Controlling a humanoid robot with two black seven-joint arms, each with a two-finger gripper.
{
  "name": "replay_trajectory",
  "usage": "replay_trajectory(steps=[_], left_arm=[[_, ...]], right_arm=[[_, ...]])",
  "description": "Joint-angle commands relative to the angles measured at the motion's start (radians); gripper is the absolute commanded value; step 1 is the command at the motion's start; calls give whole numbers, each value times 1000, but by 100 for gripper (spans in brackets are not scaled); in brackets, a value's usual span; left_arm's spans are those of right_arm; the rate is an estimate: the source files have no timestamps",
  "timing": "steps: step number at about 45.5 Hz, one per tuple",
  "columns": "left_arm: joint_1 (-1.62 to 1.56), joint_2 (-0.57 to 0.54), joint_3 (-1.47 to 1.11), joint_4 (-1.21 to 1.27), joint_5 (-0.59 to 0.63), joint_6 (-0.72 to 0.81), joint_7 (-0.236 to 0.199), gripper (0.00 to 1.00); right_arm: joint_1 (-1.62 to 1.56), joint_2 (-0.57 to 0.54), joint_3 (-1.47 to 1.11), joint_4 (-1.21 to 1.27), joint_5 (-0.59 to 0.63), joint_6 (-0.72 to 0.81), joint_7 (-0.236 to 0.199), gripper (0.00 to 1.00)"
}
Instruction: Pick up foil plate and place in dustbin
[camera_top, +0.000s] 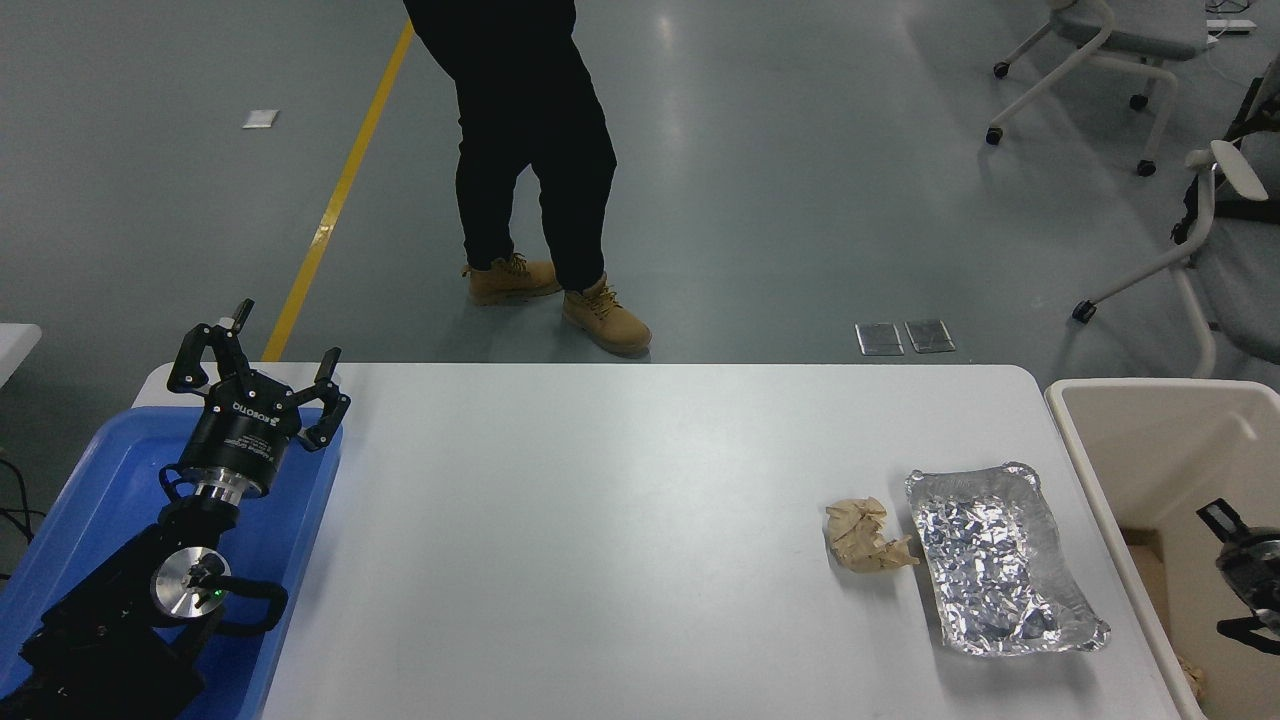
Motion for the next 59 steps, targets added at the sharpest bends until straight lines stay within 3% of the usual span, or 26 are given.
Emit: replay_trajectory(steps=[1,59], left_arm=[[0,0,0,0,1,0,0,98],[0,0,2,0,0,0,0,98]], right_arm=[[-18,1,3,0,1,-1,1,0],[-32,-2,23,-3,1,-1,2,0]])
